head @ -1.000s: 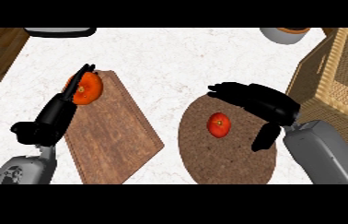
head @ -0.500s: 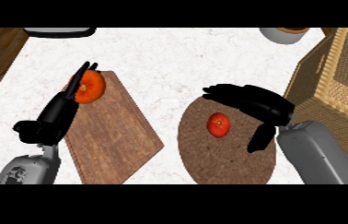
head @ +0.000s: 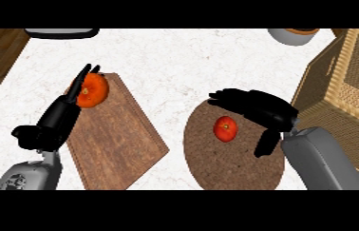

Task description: Pick the tomato from the placemat and place it in the basket

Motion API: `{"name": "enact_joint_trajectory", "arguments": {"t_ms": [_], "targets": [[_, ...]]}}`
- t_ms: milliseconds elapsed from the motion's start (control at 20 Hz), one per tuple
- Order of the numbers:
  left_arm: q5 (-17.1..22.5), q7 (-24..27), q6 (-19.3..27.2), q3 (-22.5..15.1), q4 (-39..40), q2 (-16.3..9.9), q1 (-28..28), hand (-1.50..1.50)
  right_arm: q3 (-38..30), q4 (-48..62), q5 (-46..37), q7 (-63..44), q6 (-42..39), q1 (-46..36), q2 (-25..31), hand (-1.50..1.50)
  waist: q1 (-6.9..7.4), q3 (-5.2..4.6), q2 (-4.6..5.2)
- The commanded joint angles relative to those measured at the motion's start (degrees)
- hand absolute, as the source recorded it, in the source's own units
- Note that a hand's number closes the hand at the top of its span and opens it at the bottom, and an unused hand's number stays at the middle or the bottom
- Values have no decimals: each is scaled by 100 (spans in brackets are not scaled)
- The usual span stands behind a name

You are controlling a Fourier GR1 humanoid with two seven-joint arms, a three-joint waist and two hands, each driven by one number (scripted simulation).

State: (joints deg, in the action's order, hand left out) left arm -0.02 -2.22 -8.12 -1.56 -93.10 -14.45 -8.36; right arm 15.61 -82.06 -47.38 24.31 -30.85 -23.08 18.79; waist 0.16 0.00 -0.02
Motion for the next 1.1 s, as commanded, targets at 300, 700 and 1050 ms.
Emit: {"name": "enact_joint_trajectory", "arguments": {"t_ms": [300,700,1050], "targets": [[-543,350,90,-95,362,396,17,0,-78,312,-632,254,188,12,-165,-150,-6,0,3],[-302,-124,-197,102,-256,342,106,0,-24,1211,-1179,200,634,-194,-634,-150,29,2,5],[-359,349,-338,335,369,367,-25,0,162,872,-1476,-212,327,71,-1004,-150,-8,-1,1]]}}
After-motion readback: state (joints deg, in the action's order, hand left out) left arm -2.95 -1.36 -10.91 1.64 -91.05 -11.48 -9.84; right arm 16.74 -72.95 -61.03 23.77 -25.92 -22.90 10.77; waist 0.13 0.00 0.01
